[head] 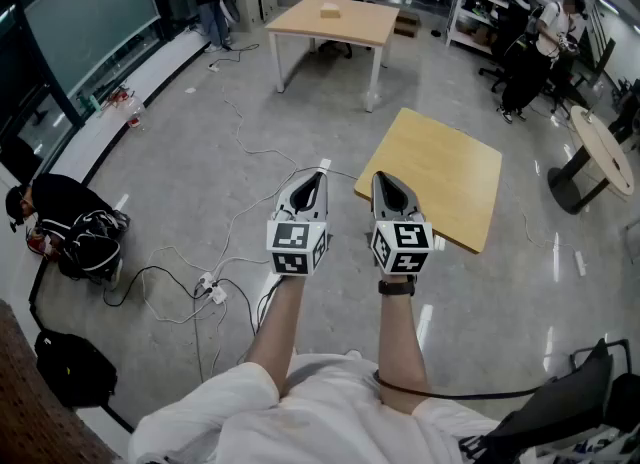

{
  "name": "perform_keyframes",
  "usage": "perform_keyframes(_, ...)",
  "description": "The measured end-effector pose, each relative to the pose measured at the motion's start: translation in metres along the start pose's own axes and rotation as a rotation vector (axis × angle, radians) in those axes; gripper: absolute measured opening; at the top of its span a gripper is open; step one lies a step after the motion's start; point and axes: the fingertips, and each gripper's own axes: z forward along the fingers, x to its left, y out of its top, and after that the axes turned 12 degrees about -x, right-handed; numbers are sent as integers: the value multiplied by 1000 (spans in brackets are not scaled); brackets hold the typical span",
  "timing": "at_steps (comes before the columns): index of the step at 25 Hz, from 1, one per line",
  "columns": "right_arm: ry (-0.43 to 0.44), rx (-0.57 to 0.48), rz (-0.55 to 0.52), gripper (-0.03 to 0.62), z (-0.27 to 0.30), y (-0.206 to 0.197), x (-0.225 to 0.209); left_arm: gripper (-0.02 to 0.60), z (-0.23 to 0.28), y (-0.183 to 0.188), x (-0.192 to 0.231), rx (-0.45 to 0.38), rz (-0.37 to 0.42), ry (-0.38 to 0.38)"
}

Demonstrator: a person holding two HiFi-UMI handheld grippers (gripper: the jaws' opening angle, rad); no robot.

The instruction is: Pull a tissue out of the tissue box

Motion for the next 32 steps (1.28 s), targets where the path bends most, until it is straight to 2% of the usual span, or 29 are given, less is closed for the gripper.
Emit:
perform_keyframes(4,-12,20,51,0,-8,-5,-16,0,-1,-11,-7,27,-1,21)
perform_keyframes(10,0,43,67,0,-21,-18,-33,0,1,-30,-23,54,-6,39)
perform_keyframes(12,23,49,73,0,-27,-21,-38,0,2,-34,-33,52,-9,42)
perform_keyframes(17,151,67,87,0,-35,-40,-35,0,5,-38,-57,31,-15,27)
perform_keyframes(20,151,90,116,0,-34,-56,-37,0,7,-47,-61,58,10,18)
perform_keyframes(25,144,64,133,0,-21,-64,-34,0,11,-68,-39,96,-5,62)
perform_keyframes(32,64,87,152,0,50,-96,-48,0,58,-88,19,96,-34,42)
